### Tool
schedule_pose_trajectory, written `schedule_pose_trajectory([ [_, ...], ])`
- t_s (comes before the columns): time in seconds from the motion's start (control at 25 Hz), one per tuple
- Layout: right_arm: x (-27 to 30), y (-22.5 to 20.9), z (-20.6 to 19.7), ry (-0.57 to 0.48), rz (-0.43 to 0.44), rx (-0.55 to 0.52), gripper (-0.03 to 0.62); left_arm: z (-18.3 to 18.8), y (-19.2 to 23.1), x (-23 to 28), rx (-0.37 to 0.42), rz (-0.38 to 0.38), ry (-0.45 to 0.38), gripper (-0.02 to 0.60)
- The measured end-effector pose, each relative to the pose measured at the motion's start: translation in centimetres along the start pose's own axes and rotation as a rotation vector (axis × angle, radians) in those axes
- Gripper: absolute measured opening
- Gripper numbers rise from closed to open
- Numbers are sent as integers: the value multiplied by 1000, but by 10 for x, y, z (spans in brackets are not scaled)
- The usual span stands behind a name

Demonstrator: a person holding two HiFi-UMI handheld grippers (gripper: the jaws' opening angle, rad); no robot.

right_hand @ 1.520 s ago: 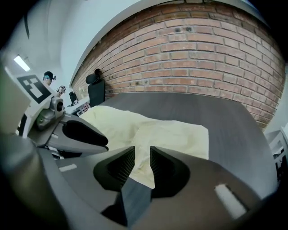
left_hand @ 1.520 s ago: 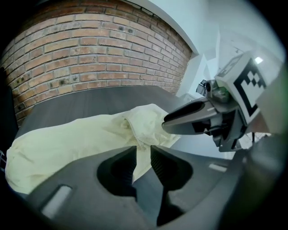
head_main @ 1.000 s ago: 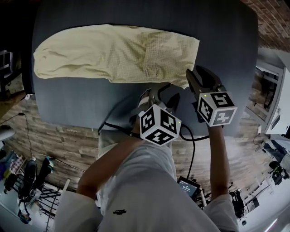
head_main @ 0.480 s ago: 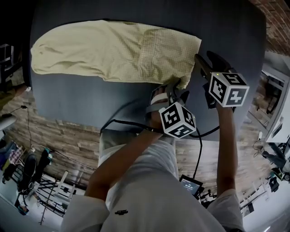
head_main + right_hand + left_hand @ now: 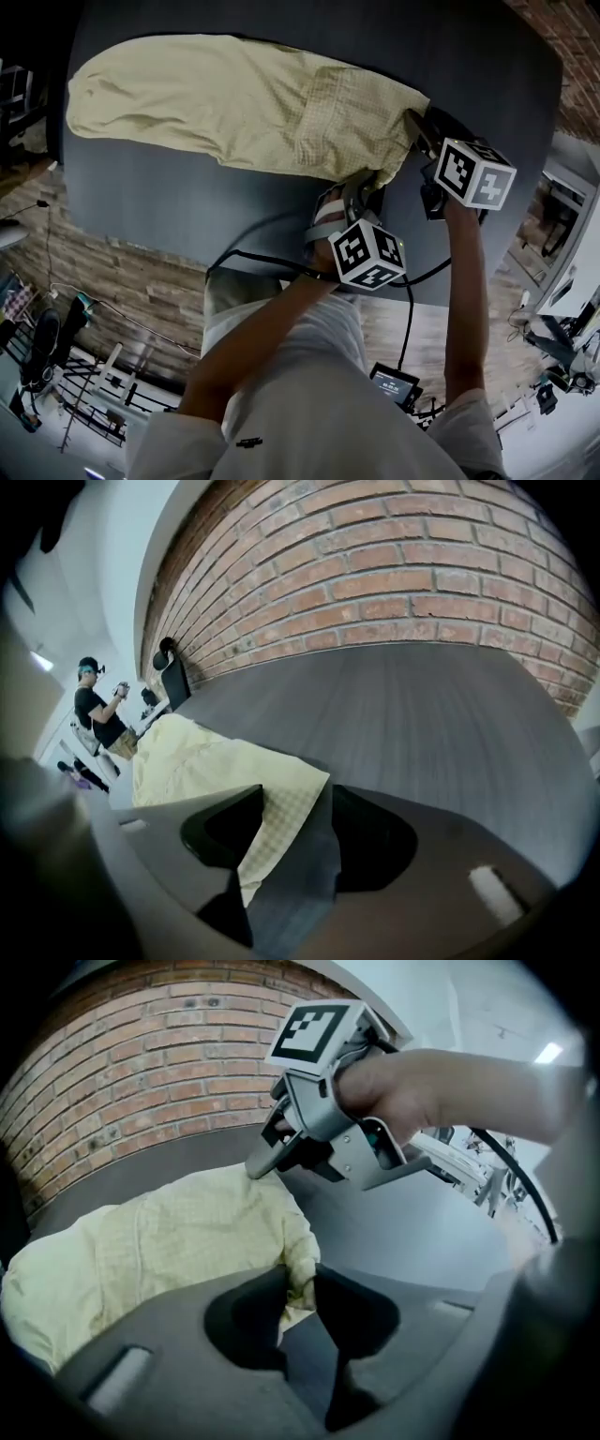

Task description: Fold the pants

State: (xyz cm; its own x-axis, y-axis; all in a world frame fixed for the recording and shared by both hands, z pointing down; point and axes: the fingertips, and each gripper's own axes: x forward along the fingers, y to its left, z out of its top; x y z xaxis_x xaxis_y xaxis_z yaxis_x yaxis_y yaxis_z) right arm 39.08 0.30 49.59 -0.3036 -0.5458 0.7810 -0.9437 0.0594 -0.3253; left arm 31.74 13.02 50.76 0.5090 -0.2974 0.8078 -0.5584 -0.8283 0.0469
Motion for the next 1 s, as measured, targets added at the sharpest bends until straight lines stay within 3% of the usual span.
schedule_pose_trajectory([
  [0.2, 9, 6, 2, 11, 58, 134, 244, -8, -2, -7, -21, -31, 7, 46],
  [0.32, 11, 12, -3, 29, 80, 163, 84, -10, -5, -11, -59, -55, 6, 39],
  [0.4, 10, 16, -5, 21, 67, 169, 40, -10, -5, -15, -74, -67, 1, 38],
  [1.0, -45, 11, -15, 17, -79, 99, 31, -1, -40, -63, -141, -235, -80, 32],
])
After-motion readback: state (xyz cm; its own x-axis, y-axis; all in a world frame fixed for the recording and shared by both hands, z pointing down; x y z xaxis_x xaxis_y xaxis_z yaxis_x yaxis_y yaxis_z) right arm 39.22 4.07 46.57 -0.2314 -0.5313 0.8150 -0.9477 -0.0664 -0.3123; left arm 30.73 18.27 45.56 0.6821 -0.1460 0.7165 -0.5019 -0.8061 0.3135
